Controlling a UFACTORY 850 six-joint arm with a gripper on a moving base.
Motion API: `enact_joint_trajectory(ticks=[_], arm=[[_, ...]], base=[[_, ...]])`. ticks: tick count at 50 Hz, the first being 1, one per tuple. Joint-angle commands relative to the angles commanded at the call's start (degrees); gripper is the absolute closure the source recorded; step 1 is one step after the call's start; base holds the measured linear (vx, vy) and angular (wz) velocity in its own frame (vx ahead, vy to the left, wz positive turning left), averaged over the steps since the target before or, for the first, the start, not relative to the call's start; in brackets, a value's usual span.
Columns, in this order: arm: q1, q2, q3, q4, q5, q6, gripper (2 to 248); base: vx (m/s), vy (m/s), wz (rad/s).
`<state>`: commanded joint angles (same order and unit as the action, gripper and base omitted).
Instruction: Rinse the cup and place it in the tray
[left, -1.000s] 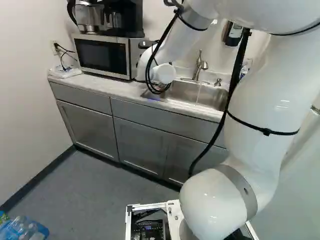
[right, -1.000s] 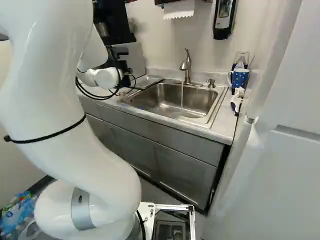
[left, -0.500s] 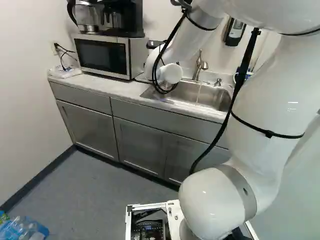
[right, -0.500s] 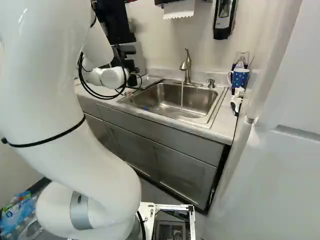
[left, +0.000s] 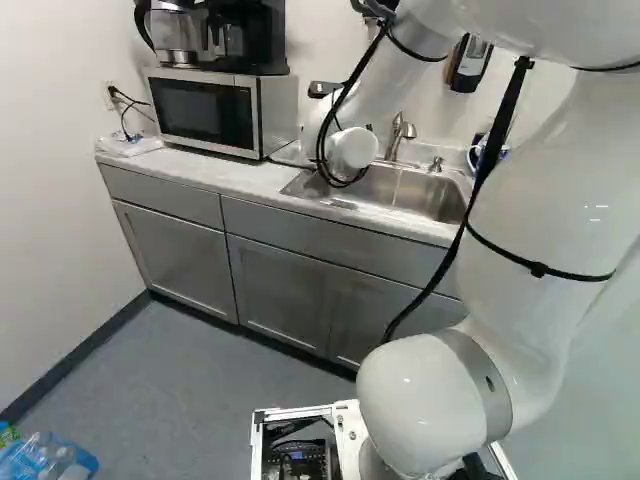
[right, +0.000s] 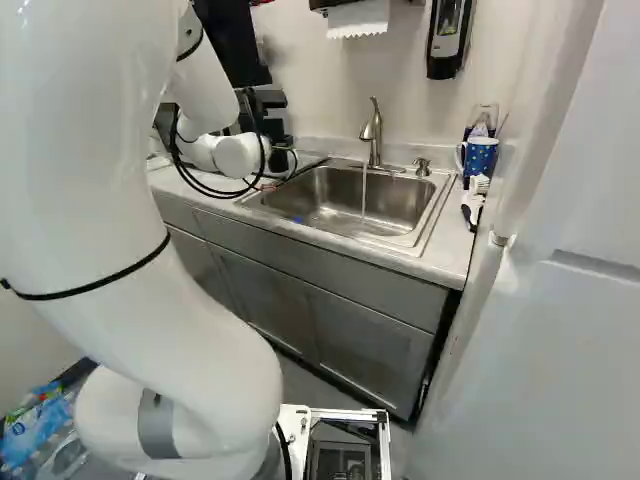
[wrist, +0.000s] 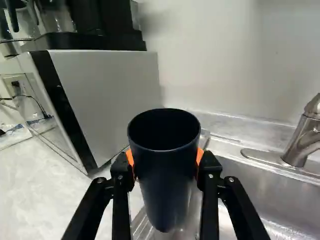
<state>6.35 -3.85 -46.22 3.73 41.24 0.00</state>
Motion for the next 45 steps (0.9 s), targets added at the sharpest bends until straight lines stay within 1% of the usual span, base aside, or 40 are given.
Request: enact_joint_trajectory(ticks=[32, 45], arm=[[-5.3, 0.5, 0.5, 0.0, 0.0, 0.0, 125], [-7.5, 0.0, 0.6, 0.0, 0.0, 0.0, 125]], base=[[0.000, 0.000, 0.000], [0.000, 0.000, 0.000]])
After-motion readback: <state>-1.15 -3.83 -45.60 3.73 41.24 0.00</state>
